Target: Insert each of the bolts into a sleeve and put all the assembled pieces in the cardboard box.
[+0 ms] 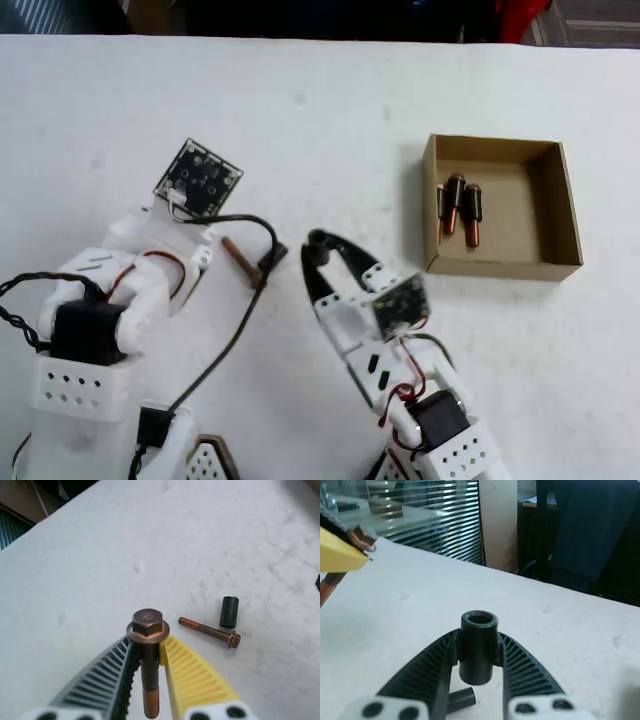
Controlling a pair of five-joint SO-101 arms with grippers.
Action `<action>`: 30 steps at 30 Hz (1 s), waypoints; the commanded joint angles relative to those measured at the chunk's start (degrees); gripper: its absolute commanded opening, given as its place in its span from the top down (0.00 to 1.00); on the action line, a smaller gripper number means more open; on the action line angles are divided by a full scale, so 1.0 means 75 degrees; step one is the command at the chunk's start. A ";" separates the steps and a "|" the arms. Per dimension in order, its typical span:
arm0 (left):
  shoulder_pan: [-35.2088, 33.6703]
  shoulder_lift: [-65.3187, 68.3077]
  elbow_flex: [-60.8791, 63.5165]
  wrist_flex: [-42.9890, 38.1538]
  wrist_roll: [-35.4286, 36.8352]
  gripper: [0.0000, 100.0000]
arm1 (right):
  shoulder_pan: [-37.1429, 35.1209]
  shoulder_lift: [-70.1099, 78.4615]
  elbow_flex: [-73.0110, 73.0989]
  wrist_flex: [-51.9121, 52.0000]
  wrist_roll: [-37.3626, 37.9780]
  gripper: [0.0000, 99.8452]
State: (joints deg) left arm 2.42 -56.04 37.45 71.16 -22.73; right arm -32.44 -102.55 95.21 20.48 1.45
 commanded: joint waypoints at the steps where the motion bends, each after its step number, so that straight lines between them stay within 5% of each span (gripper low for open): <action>1: 0.0076 -0.0229 -0.0105 -0.0516 -0.0035 0.98 | 0.0100 -0.0076 -0.0035 -0.0299 -0.0352 0.98; 8: 0.0182 -0.0229 -0.0117 -0.1641 0.0012 0.98 | 0.0053 -0.0076 0.0188 -0.0299 -0.0340 0.98; 16: 0.1776 -0.0229 -0.0117 -0.1864 -0.0059 0.98 | 0.0053 -0.0076 0.0211 -0.0264 0.0281 0.98; 30: 0.1858 -0.0229 -0.0117 -0.2368 0.0000 0.98 | 0.0064 -0.0064 0.0211 -0.0053 0.1465 0.98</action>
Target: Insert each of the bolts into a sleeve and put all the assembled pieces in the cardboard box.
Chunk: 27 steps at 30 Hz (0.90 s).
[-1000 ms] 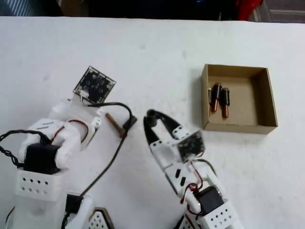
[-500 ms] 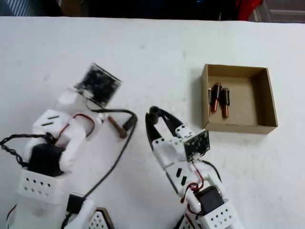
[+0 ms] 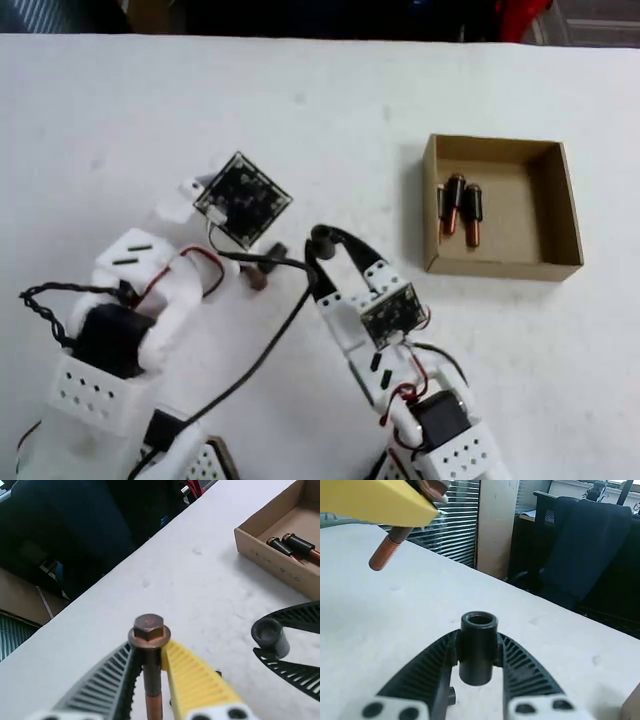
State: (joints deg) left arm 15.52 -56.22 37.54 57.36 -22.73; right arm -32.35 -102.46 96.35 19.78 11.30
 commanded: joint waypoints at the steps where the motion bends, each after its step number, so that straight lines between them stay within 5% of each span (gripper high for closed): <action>1: 0.0111 -0.0205 -0.0129 -0.0727 0.0012 0.98 | 0.0053 -0.0076 0.0059 0.0076 0.0152 0.98; 10: 0.0111 -0.0205 -0.0059 -0.2227 0.1747 0.98 | 0.0064 -0.0076 0.0059 0.0123 0.0059 0.98; 15: 0.0170 -0.0205 -0.0059 -0.2532 0.2344 0.98 | 0.0111 -0.0088 0.0059 0.0123 -0.1020 0.98; 22: 0.1541 -0.0205 -0.0094 -0.2719 0.2391 0.98 | 0.0111 -0.0088 0.0059 0.0135 -0.1020 0.98; 27: 0.1717 -0.0217 -0.0059 -0.3505 0.2415 0.98 | 0.0111 -0.0088 0.0059 0.0135 -0.1020 0.98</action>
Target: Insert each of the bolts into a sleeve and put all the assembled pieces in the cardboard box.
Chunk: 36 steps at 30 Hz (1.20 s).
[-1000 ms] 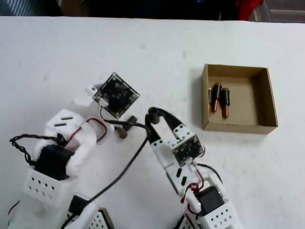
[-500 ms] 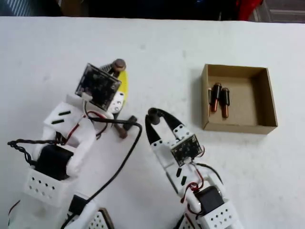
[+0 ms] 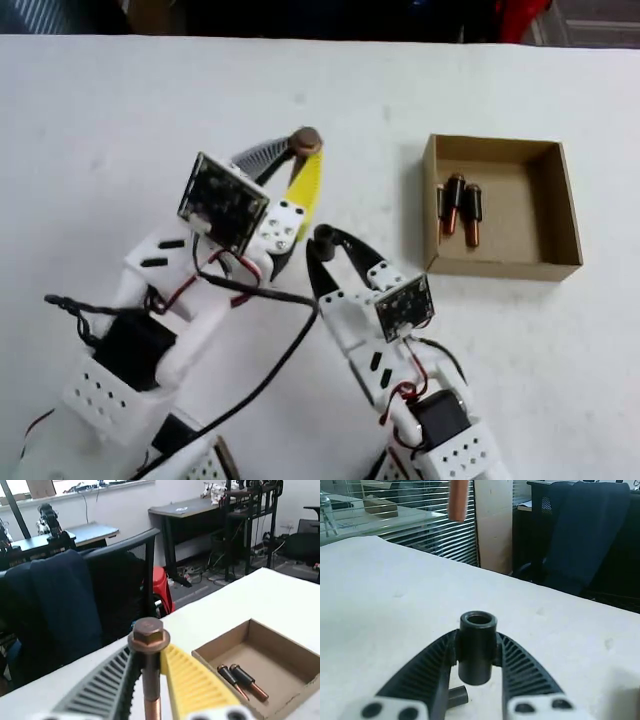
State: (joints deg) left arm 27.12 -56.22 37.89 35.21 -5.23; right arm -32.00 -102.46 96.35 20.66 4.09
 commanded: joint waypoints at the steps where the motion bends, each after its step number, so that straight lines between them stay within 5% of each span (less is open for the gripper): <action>1: 0.0182 -0.0217 -0.0094 -0.0656 0.0082 0.98 | 0.0064 -0.0088 0.0059 0.0018 -0.0059 0.98; 10: 0.0182 -0.0393 0.0434 -0.0844 0.1055 0.98 | 0.0064 -0.0088 0.0059 0.0229 -0.0059 0.98; 20: 0.0111 -0.2116 0.2719 -0.2872 0.1078 0.98 | 0.0064 -0.0088 0.0059 0.0229 -0.0059 0.98; 36: 0.0170 -0.2268 0.3095 -0.2133 0.1981 0.98 | 0.0064 -0.0088 0.0059 0.0229 -0.0059 0.98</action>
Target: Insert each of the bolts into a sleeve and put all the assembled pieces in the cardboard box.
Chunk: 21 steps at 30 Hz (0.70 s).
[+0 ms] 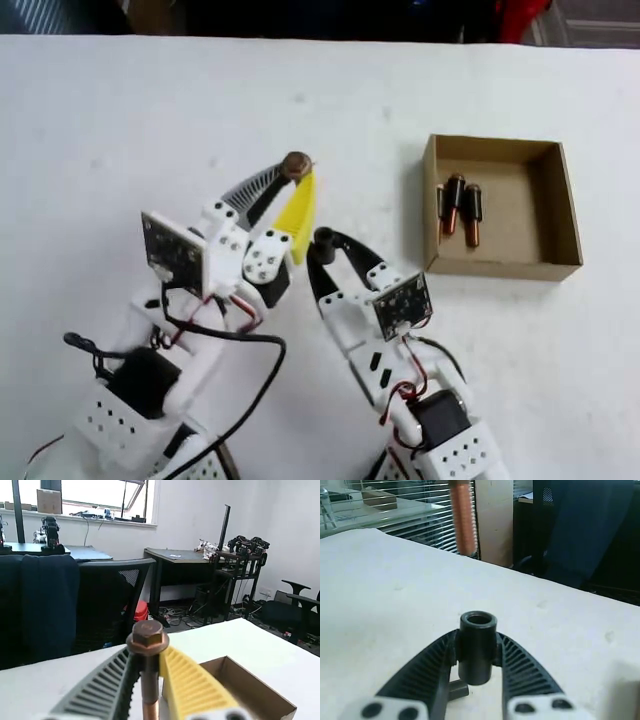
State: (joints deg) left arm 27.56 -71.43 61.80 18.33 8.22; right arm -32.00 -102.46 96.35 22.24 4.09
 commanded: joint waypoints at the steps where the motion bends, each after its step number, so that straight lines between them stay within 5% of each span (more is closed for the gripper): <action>1: 0.0100 -0.0240 -0.0094 0.0188 0.0223 0.98 | 0.0064 -0.0088 0.0059 0.0018 -0.0059 0.98; 21: 0.0498 -0.0229 0.0293 -0.0141 0.0399 0.98 | 0.0053 -0.0088 0.0059 0.0018 -0.0059 0.98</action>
State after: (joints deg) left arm 30.37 -71.87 64.79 18.95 10.68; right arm -32.00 -102.46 96.35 22.24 4.09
